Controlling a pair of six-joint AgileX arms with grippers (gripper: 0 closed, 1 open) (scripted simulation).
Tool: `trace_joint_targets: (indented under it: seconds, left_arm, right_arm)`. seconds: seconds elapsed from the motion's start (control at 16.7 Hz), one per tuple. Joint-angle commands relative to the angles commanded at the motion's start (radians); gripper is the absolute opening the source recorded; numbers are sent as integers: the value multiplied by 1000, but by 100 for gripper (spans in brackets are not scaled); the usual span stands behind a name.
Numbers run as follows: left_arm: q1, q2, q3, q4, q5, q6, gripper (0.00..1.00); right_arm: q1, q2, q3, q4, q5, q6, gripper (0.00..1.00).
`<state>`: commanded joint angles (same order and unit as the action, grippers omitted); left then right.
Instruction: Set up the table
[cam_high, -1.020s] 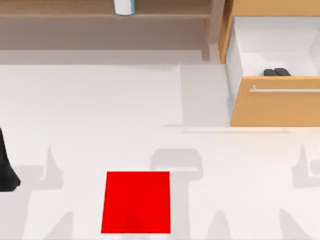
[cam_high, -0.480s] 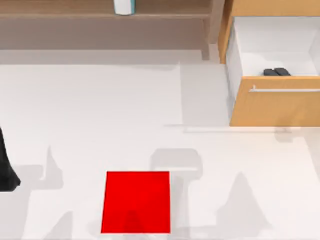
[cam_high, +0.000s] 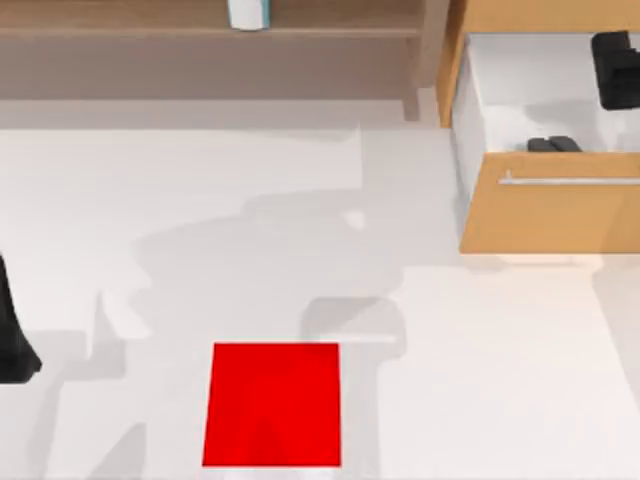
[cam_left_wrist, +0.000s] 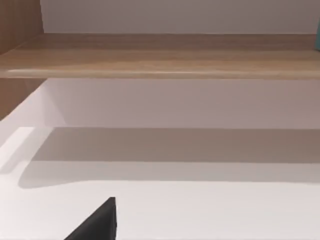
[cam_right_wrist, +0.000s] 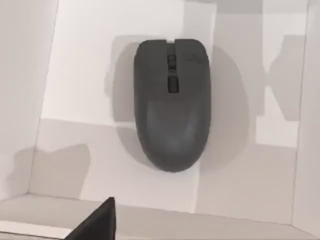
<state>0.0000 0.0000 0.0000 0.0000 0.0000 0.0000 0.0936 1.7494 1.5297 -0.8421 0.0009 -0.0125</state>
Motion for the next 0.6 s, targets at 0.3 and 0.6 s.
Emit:
trace_joint_targets:
  seconds: [0.3, 0.6]
  left_arm:
    - [0, 0, 0, 0, 0, 0, 100]
    - [0, 0, 0, 0, 0, 0, 100]
  right_arm:
    - [31, 422, 368, -197, 0, -8, 100]
    - [36, 647, 569, -312, -1, -9, 100]
